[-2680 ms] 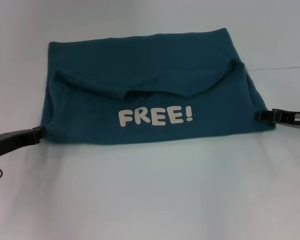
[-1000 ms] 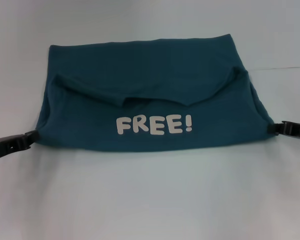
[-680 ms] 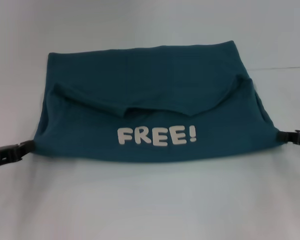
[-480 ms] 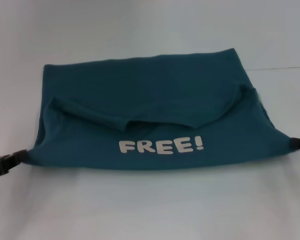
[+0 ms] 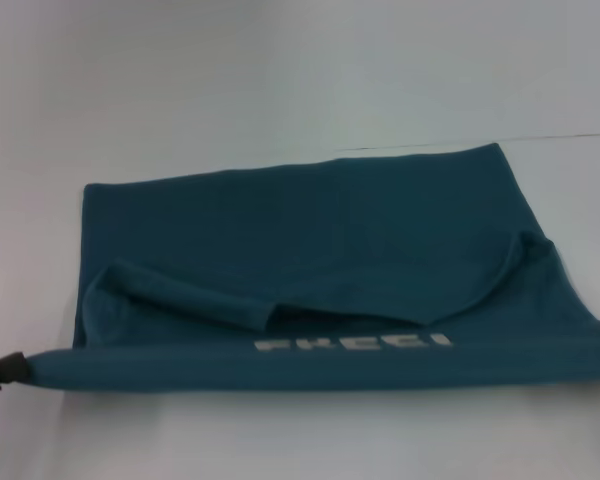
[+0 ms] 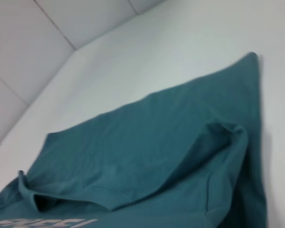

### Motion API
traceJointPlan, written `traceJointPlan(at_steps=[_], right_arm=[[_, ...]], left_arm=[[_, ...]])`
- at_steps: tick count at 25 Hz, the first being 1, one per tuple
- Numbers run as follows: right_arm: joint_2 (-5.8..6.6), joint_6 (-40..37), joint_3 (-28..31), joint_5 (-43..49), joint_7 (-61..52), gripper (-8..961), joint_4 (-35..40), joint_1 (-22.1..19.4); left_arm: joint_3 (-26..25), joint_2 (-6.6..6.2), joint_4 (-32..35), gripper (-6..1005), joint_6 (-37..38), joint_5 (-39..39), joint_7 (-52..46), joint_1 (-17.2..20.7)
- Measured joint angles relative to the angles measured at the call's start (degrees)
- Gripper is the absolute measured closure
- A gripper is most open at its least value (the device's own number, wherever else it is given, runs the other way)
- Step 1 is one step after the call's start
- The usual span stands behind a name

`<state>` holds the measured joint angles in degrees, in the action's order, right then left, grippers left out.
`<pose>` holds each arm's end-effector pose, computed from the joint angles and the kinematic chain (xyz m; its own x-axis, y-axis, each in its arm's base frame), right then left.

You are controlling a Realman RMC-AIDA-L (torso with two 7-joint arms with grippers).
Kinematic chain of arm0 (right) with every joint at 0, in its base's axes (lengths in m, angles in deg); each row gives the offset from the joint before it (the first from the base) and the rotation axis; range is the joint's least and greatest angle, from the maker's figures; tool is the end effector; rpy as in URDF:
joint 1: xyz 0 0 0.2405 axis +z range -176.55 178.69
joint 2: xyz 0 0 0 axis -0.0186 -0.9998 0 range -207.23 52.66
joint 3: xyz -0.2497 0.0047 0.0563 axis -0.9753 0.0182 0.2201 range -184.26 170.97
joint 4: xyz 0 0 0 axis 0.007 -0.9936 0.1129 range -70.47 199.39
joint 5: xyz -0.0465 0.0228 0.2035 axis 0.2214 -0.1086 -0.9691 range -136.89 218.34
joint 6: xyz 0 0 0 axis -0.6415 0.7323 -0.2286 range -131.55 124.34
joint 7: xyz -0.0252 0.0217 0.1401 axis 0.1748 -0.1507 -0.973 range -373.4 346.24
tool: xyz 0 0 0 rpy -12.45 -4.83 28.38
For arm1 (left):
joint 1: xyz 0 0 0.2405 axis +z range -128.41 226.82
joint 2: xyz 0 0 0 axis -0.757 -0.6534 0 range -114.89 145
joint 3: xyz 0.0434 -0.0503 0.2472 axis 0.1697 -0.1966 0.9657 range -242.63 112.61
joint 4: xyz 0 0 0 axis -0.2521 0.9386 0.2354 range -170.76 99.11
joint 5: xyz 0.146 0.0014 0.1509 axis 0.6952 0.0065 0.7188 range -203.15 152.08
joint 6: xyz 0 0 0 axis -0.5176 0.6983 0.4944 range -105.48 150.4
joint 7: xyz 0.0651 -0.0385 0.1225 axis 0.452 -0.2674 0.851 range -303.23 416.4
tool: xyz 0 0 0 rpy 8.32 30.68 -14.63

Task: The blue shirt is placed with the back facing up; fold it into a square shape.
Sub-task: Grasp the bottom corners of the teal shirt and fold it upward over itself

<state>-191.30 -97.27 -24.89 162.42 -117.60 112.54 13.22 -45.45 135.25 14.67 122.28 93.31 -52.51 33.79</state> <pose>0.3897 0.2344 0.1098 0.3422 -0.6668 -0.6620 -0.9354 -0.3087 -0.1726 -0.3408 0.2500 0.0710 0.2735 0.6813 0.6790 0.9137 -0.4047 0.0380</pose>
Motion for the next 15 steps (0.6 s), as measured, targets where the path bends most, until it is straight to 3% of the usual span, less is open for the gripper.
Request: traceJointPlan(at_steps=[11,15], right_arm=[[-0.11,-13.8,11.9,0.2,10.5,953,0.4,-6.9],[-0.39,-15.1,13.2,0.4,12.2,954,0.4,-9.2]], left_arm=[[-2.2,-0.04,0.2,967,12.0,0.0,2.0,1.6],[-2.9,0.05,0.4,967,14.0,0.0,2.2,2.5]])
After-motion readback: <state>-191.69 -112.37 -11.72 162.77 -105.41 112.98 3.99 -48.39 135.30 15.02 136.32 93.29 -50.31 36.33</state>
